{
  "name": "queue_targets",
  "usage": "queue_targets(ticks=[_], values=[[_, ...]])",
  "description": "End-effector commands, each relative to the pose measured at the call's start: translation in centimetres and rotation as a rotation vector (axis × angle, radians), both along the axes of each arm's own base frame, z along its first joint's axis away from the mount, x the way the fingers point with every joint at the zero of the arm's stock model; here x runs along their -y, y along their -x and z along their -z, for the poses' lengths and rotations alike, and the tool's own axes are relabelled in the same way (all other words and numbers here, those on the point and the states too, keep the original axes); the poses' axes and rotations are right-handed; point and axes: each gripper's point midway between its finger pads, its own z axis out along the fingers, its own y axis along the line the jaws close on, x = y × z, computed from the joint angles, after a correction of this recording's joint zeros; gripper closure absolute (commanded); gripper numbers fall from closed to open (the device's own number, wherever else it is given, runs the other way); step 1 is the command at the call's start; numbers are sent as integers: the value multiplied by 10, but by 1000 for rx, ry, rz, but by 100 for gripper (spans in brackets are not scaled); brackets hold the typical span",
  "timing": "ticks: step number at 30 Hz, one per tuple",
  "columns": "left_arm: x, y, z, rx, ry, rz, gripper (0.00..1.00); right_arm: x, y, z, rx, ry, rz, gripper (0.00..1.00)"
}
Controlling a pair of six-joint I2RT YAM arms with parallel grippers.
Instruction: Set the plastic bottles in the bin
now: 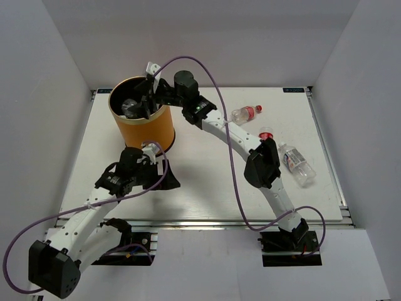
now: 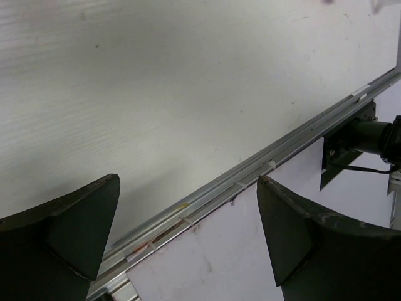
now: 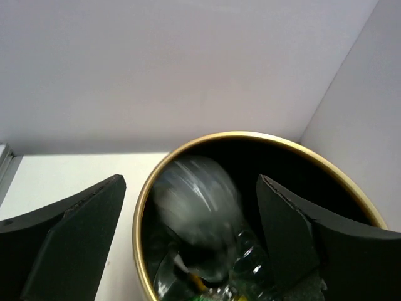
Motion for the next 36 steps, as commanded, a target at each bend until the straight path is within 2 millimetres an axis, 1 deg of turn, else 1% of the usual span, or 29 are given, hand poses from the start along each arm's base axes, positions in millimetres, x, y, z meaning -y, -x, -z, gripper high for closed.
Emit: queue_targets(ticks=[1, 4, 5, 6, 7, 8, 9, 10, 11, 12, 13, 14, 15, 16, 17, 18, 19, 20, 21, 22, 23, 24, 25, 26, 27, 29, 31, 32, 36], values=[[20, -18, -29, 104, 71, 73, 0, 24, 5, -105, 164, -201, 69, 10], [41, -31, -33, 123, 92, 136, 0, 49, -7, -141, 208, -242, 187, 10], [51, -43, -35, 142, 92, 155, 0, 70, 5, -175, 240, -273, 215, 10], [58, -48, -36, 146, 95, 169, 0, 82, -12, -170, 224, -250, 306, 10], [69, -49, -36, 144, 97, 198, 0, 95, -24, -159, 236, -175, 367, 23], [83, -60, -48, 193, 114, 224, 0, 129, -13, -197, 272, -206, 423, 39], [94, -65, -33, 151, 97, 245, 3, 146, -37, -174, 221, -144, 561, 55], [112, -61, -31, 147, 100, 292, 4, 168, -35, -167, 197, -67, 619, 73], [129, -68, -42, 178, 112, 325, 7, 211, -50, -167, 179, -31, 763, 99], [142, -73, -41, 180, 105, 340, 17, 237, -48, -174, 167, -21, 825, 100], [164, -84, -36, 176, 95, 374, 21, 255, -57, -131, 93, 116, 895, 100], [184, -79, -34, 181, 88, 420, 26, 302, -63, -116, 40, 204, 999, 100], [195, -83, -31, 179, 70, 424, 33, 329, -50, -111, 1, 248, 1032, 100], [214, -94, -48, 220, 83, 429, 48, 358, -56, -67, -66, 358, 1091, 100], [229, -93, -27, 187, 46, 443, 53, 388, -51, -45, -124, 434, 1136, 95], [237, -102, -24, 201, 19, 421, 53, 422, -31, -66, -114, 394, 1188, 74], [251, -112, -39, 229, 32, 407, 53, 433, -25, -25, -170, 485, 1188, 56], [263, -112, -39, 228, 32, 403, 44, 460, -9, -21, -204, 516, 1229, 35], [276, -126, -37, 246, 9, 377, 31, 481, 1, -10, -237, 536, 1269, 25], [285, -129, -36, 243, 7, 370, 14, 491, 8, -2, -267, 557, 1283, 18], [297, -128, -36, 247, 0, 378, 9, 507, 24, 19, -344, 618, 1311, 16], [305, -134, -32, 254, -20, 364, 4, 537, 33, 33, -415, 635, 1387, 16], [322, -141, -29, 251, -21, 360, 0, 544, 45, 41, -451, 650, 1382, 15], [329, -146, -25, 245, -32, 330, 0, 558, 57, 74, -547, 714, 1386, 15], [344, -151, -42, 271, -9, 306, 0, 573, 68, 76, -567, 701, 1425, 16], [349, -160, -21, 249, -56, 250, 0, 584, 83, 106, -659, 743, 1424, 16], [355, -164, -24, 259, -45, 199, 0, 604, 91, 101, -651, 699, 1492, 17], [357, -168, -22, 275, -62, 162, 0, 608, 95, 107, -663, 702, 1508, 17], [375, -177, -10, 296, -80, 128, 0, 625, 102, 98, -686, 619, 1586, 17]])
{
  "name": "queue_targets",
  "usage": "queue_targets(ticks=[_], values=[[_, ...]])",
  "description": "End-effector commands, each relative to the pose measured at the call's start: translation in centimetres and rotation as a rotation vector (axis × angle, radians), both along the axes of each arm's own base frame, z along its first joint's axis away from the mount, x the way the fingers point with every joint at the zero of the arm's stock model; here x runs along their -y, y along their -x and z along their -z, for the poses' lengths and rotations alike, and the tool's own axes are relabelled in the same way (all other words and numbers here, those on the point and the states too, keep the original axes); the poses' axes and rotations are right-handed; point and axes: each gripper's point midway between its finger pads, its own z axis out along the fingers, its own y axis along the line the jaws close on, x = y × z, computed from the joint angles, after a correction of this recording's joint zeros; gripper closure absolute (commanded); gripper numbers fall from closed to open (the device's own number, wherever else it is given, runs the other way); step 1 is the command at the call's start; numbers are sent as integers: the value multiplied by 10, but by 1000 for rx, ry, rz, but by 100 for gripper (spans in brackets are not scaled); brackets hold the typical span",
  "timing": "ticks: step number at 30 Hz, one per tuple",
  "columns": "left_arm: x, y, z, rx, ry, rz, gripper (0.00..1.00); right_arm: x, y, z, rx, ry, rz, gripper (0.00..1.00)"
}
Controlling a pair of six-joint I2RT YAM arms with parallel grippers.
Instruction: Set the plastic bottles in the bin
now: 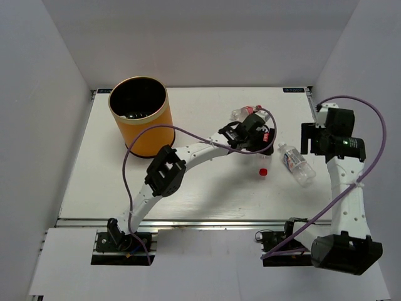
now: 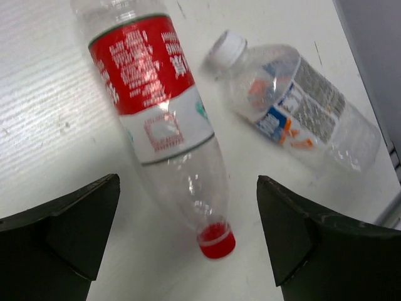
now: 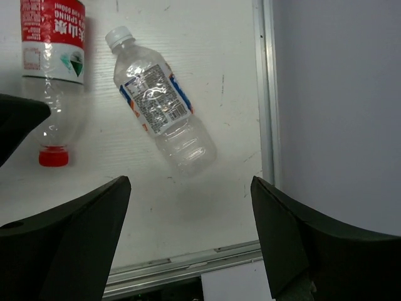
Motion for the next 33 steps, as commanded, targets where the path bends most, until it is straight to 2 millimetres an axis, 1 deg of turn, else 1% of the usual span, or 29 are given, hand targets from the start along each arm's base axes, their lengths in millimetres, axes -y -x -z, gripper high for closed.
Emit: queue_targets(ticks=[1, 2, 3, 5, 6, 8, 9, 10, 11, 13, 14, 15, 16, 18, 19, 20, 21, 22, 23, 24, 25, 26, 27, 28, 29, 30, 31, 32, 33], values=[[10, -18, -19, 64, 8, -103, 0, 8, 3, -23, 110, -42, 50, 17], [16, -19, -23, 78, 12, -109, 0, 9, 4, -24, 120, -49, 57, 17], [17, -18, -13, 56, 8, -121, 0, 11, 6, -23, 118, -59, 67, 17], [22, -22, -3, 53, 20, -127, 0, 9, 10, -16, 99, -102, 78, 17], [29, -16, -2, 54, 23, -115, 0, 9, 11, -11, 86, -110, 81, 17], [33, -16, 2, 66, 14, -138, 0, 11, 14, -10, 99, -123, 93, 17], [27, -16, 21, 49, -39, -150, 0, 11, 15, -7, 94, -128, 97, 17], [23, -10, 34, 35, -77, -172, 0, 12, 17, -6, 99, -133, 99, 17], [23, -10, 34, 34, -77, -172, 0, 12, 17, -5, 96, -135, 98, 17], [17, -12, 46, 30, -108, -199, 0, 13, 21, 2, 82, -138, 104, 17], [13, -13, 55, 31, -132, -211, 3, 15, 22, 6, 72, -140, 112, 17], [11, -8, 58, 30, -155, -210, 6, 7, 21, 8, 71, -174, 80, 17], [9, -8, 61, 26, -165, -223, 16, 7, 23, 18, 49, -185, 84, 17], [-2, -8, 68, 27, -217, -245, 35, 4, 24, 23, 39, -207, 70, 17], [-8, -7, 62, 28, -229, -251, 51, 1, 26, 30, 24, -219, 67, 17], [-12, -5, 56, 36, -234, -243, 59, 1, 26, 34, 12, -217, 49, 15], [-14, -9, 44, 66, -223, -256, 63, -8, 25, 37, 6, -261, 5, 13], [-24, -5, 48, 72, -250, -252, 72, -12, 25, 40, -3, -274, -19, 10], [-28, -7, 32, 98, -241, -254, 77, -21, 24, 44, -16, -303, -90, 10], [-33, -9, -9, 157, -205, -256, 79, -27, 23, 48, -29, -320, -150, 10], [-40, -9, -24, 180, -204, -259, 80, -29, 22, 53, -45, -322, -186, 10], [-49, -18, -47, 214, -187, -279, 80, -32, 19, 56, -43, -333, -218, 10], [-63, -20, -89, 254, -146, -307, 80, -29, 15, 63, -58, -324, -236, 10], [-71, -18, -108, 268, -130, -321, 80, -27, 9, 63, -42, -313, -251, 10], [-86, -25, -130, 300, -121, -350, 80, -26, 8, 67, -47, -307, -260, 10], [-103, -34, -152, 342, -117, -386, 80, -22, -1, 68, -22, -280, -276, 10], [-116, -36, -173, 361, -110, -407, 80, -21, -3, 76, -48, -286, -283, 10], [-139, -41, -213, 404, -72, -457, 80, -18, -8, 78, -40, -265, -304, 10], [-151, -42, -222, 415, -80, -475, 80, -18, -9, 84, -61, -276, -302, 10]])
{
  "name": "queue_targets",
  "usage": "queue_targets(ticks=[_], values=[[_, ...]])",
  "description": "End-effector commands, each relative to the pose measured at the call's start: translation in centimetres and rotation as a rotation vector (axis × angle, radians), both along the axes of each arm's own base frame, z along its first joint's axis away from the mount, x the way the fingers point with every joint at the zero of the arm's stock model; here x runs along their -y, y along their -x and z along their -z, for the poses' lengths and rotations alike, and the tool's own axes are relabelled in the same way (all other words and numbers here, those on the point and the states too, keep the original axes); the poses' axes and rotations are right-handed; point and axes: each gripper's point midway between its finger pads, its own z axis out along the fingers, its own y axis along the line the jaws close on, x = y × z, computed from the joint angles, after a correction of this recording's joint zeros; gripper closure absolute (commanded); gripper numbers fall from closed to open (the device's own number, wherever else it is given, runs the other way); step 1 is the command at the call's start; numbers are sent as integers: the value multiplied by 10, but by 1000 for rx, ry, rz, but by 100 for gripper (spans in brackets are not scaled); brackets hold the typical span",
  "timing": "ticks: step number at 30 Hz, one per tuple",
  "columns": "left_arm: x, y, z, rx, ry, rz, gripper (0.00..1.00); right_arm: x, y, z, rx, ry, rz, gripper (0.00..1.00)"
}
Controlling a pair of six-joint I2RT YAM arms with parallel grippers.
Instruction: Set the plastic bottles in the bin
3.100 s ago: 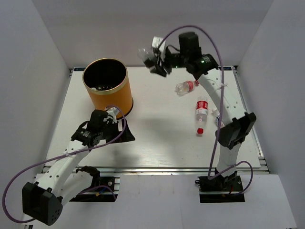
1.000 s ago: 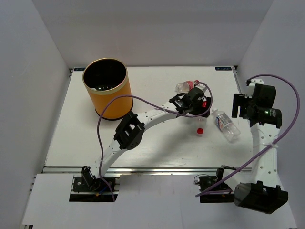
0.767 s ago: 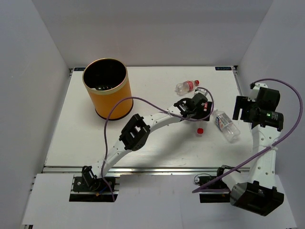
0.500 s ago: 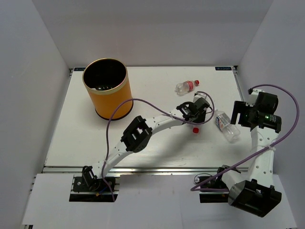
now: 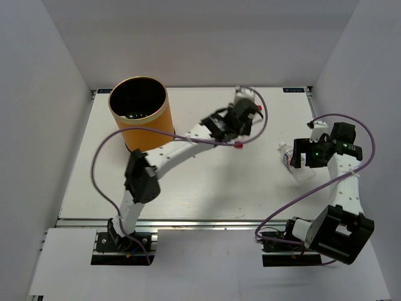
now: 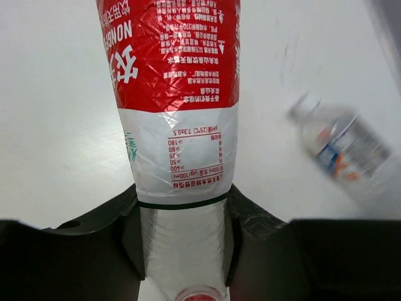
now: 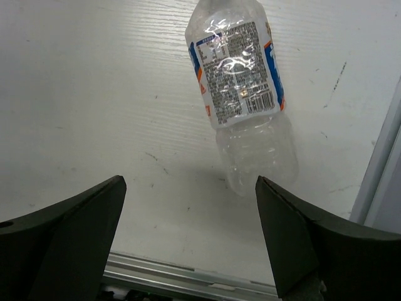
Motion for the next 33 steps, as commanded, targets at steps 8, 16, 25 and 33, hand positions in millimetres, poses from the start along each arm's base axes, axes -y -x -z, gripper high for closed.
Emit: queue_targets(ticks=[8, 16, 25, 33], values=[[-235, -22, -224, 320, 58, -502, 75, 17, -35, 33, 56, 95, -158, 10], [-369, -31, -234, 348, -12, -807, 71, 14, -35, 42, 50, 78, -170, 10], [-426, -77, -172, 213, -126, -938, 51, 16, -22, 43, 35, 134, -252, 10], [-432, -97, -142, 126, -135, -916, 3, 20, -12, 50, 30, 194, -275, 10]])
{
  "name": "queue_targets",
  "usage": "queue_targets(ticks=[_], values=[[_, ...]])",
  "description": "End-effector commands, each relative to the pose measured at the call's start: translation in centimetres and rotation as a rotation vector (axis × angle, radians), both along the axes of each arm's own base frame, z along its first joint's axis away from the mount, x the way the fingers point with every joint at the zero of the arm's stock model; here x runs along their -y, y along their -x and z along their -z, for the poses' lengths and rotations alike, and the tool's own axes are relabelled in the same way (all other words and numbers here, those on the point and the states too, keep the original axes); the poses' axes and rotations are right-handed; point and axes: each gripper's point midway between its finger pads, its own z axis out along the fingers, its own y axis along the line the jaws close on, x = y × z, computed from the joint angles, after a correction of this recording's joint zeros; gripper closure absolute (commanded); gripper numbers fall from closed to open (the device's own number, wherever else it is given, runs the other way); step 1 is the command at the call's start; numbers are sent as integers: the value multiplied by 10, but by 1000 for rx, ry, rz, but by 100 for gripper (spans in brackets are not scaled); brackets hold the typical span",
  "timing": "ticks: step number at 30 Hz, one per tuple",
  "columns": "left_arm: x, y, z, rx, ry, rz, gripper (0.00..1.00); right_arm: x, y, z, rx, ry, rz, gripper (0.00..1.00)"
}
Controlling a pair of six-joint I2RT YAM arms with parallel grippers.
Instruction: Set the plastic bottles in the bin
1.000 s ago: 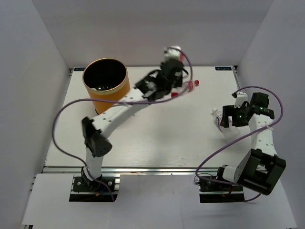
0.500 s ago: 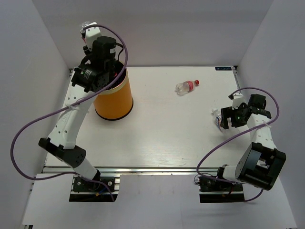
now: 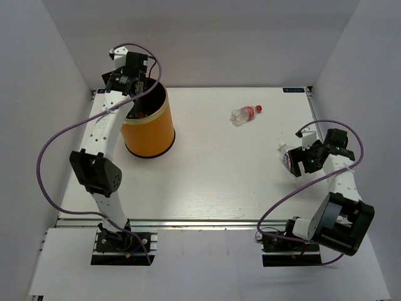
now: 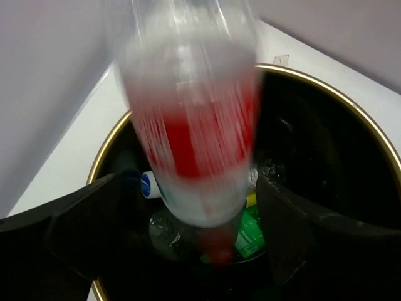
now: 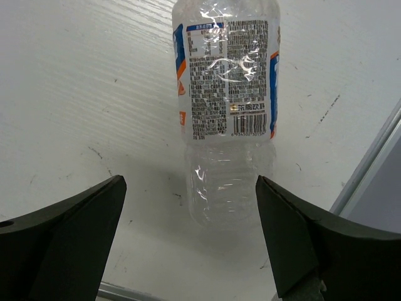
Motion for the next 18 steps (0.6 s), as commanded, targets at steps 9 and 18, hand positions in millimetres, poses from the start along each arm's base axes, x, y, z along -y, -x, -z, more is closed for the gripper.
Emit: queue_targets(ticks=[9, 18], values=[[74, 25, -79, 155, 102, 495, 0, 22, -3, 31, -38, 115, -20, 10], [151, 101, -75, 203, 332, 958, 0, 19, -21, 66, -142, 69, -86, 18]])
